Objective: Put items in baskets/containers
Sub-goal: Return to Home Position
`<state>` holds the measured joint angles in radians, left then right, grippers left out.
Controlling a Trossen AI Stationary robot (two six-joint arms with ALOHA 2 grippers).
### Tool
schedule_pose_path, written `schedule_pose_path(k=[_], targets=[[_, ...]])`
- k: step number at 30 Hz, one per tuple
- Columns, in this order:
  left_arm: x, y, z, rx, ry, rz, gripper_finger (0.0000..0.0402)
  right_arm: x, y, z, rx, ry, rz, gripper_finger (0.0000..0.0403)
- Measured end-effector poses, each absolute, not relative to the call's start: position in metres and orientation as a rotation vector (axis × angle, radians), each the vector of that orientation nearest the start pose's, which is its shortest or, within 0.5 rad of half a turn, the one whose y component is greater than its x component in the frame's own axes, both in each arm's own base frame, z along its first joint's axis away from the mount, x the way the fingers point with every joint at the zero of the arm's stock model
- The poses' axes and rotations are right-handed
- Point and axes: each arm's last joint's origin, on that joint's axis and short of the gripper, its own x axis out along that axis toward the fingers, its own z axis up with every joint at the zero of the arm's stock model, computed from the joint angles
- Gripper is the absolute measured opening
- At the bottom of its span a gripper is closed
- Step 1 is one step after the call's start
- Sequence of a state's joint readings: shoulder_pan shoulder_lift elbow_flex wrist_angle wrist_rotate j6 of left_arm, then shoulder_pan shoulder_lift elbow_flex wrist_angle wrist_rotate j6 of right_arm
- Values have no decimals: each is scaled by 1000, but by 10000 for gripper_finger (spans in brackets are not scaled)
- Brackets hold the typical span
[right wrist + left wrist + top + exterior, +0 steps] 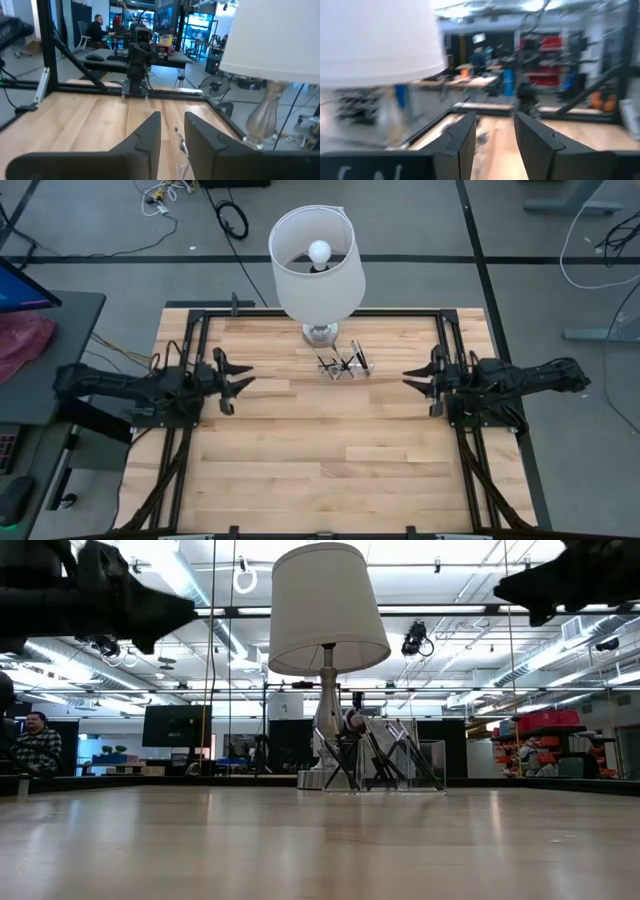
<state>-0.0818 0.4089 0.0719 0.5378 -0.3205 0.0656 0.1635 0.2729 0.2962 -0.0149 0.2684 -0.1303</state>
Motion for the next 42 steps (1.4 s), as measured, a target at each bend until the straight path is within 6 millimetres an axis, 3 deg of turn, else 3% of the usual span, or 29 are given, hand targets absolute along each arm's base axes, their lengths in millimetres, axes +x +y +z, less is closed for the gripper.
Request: schedule_pose_path(k=[4,8,16,22,42], targets=[[116,5,199,21,-139,321,138,87,7,238,-83,0,-105,88],[111,2,199,14,-142,254,138,77,5,228,-75,-60,-100,88],[105,3,199,49,-139,307,138,88,7,197,-90,-47,-94,88],[107,4,183,14,16,334,138,95,9,175,-58,-87,-82,88],[108,4,180,-79,23,332,138,96,9,173,4,-57,-81,88]])
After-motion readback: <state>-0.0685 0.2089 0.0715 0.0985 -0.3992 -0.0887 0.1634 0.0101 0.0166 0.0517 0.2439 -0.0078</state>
